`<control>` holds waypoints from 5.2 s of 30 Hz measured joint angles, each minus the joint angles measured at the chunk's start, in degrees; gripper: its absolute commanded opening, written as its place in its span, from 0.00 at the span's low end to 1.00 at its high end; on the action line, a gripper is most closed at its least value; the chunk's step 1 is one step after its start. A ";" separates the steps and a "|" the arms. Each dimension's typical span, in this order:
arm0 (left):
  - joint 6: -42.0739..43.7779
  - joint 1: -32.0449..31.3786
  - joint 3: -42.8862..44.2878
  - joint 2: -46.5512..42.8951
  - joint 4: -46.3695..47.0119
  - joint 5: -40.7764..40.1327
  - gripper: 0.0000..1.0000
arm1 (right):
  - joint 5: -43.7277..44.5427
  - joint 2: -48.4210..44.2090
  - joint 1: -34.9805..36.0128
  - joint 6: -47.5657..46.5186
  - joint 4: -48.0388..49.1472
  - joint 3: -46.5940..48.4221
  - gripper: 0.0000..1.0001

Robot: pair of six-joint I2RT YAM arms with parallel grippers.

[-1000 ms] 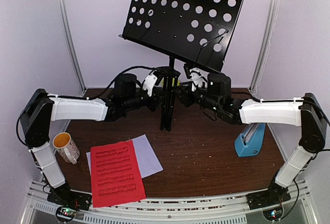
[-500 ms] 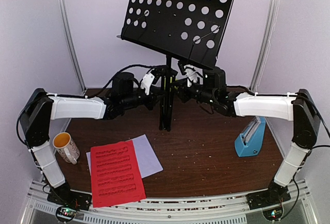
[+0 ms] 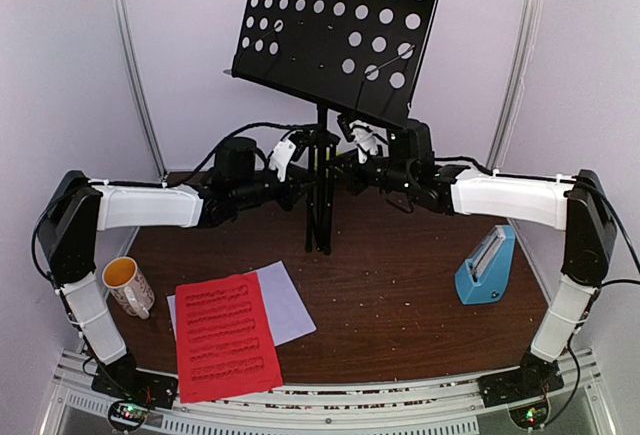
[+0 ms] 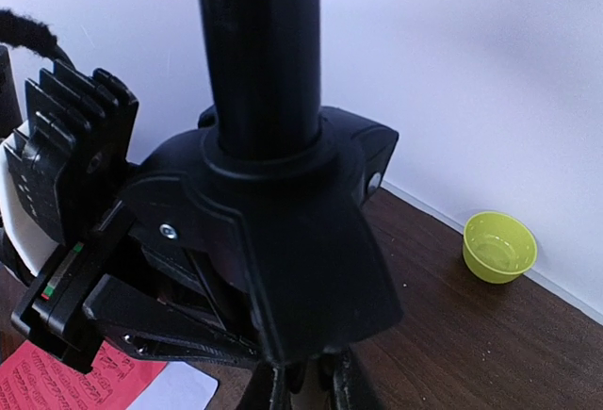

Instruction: Set up the instrument practice props

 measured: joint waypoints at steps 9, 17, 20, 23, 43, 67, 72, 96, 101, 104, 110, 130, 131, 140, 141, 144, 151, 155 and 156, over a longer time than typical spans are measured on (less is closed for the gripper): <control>2.97 0.92 0.02 -1.49 -2.97 1.88 0.00 | 1.75 -0.79 0.55 -2.25 -6.01 2.08 0.00; 5.46 0.96 0.07 -2.19 -4.22 4.15 0.00 | 2.01 -2.82 0.55 -3.61 -10.62 2.08 0.00; 5.84 1.05 0.07 -2.19 -4.22 5.22 0.00 | 2.03 -3.15 0.52 -4.09 -12.87 2.75 0.00; 5.86 1.42 0.07 -2.16 -4.24 6.69 0.00 | 2.01 -3.15 0.50 -4.55 -15.72 4.26 0.00; 5.42 2.34 4.81 2.03 -5.92 12.55 0.05 | 1.33 -3.15 -1.33 -8.20 -28.61 10.32 0.00; 2.91 8.76 -4.70 3.04 -9.29 8.09 0.57 | 6.75 -1.29 -0.04 -4.96 -33.27 14.32 0.00; 3.85 5.49 -1.75 6.91 -8.48 8.87 0.58 | 6.82 -1.29 0.07 -4.81 -33.29 14.32 0.00; 3.78 1.92 2.89 13.66 -4.57 12.39 0.00 | 7.43 -1.29 -0.35 -3.52 -33.53 14.43 0.00; 6.19 1.60 1.81 12.83 -4.55 12.09 0.00 | 6.75 -2.21 -0.31 -3.58 -32.68 12.96 0.17; 6.95 1.57 1.81 12.81 -4.70 12.39 0.00 | 6.12 -3.41 -0.26 -3.96 -31.06 10.86 0.40; 7.50 1.49 1.81 12.68 -5.01 12.50 0.00 | 4.04 -7.39 0.09 -4.37 -27.52 5.20 0.70; 9.44 1.53 2.03 12.07 -6.93 11.96 0.00 | -2.14 -0.92 -1.44 -9.29 -12.98 -14.67 0.68; 9.51 1.53 2.03 12.04 -6.97 11.89 0.00 | -2.14 -0.28 -1.51 -9.57 -12.31 -14.64 0.66; 9.92 1.53 2.16 12.04 -7.21 11.63 0.00 | -1.53 1.88 -2.21 -11.98 -6.25 -14.60 0.55; 9.94 1.53 2.25 12.04 -7.34 11.63 0.00 | -1.46 1.92 -2.29 -12.17 -5.49 -14.60 0.53; 10.10 1.53 2.67 12.04 -7.96 11.45 0.00 | -1.42 2.45 -2.40 -12.41 -3.04 -14.60 0.46; 10.05 1.53 3.13 12.04 -8.52 11.06 0.00 | -0.55 3.98 -2.40 -13.90 0.61 -14.60 0.26; 10.05 1.64 3.23 12.04 -8.50 10.86 0.00 | -0.24 4.09 -2.43 -14.71 1.14 -14.60 0.12; 10.03 1.70 3.23 12.00 -8.48 10.75 0.00 | -0.13 4.09 -2.51 -14.47 1.20 -14.60 0.10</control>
